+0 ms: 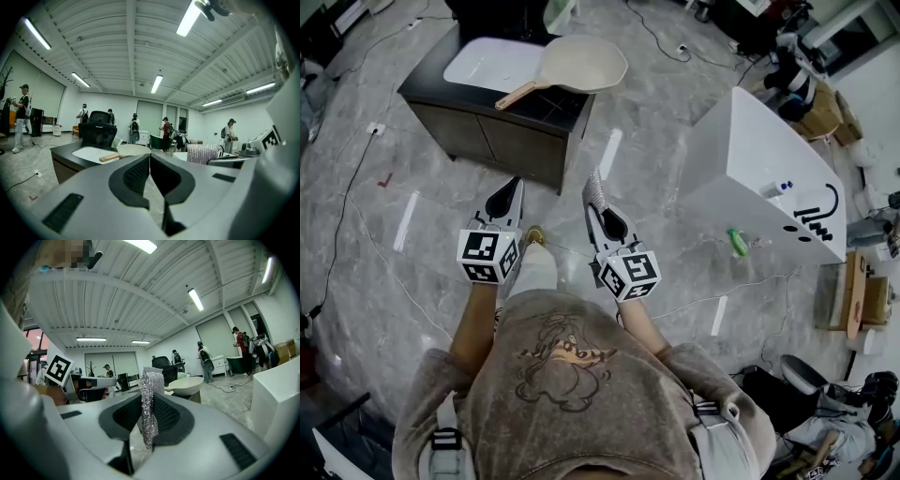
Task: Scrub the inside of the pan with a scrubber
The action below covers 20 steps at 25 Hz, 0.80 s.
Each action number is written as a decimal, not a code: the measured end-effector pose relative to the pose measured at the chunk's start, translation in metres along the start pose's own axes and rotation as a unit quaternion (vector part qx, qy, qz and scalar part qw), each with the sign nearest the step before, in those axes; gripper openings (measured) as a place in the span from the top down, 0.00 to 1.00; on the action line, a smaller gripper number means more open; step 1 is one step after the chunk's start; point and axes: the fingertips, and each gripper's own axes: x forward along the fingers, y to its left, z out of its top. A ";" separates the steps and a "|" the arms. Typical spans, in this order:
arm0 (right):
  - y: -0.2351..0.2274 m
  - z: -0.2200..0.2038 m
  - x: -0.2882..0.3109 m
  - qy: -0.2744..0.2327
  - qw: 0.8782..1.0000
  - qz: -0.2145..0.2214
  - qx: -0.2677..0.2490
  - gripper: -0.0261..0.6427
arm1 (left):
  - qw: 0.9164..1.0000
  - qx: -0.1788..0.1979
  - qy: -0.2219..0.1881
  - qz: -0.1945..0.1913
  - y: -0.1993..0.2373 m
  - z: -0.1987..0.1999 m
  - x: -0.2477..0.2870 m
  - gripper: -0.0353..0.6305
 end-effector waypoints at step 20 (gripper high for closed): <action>-0.075 0.053 0.160 0.001 1.000 -0.025 -0.009 0.84 | 1.000 -0.011 0.008 -0.028 0.098 0.040 0.159 0.92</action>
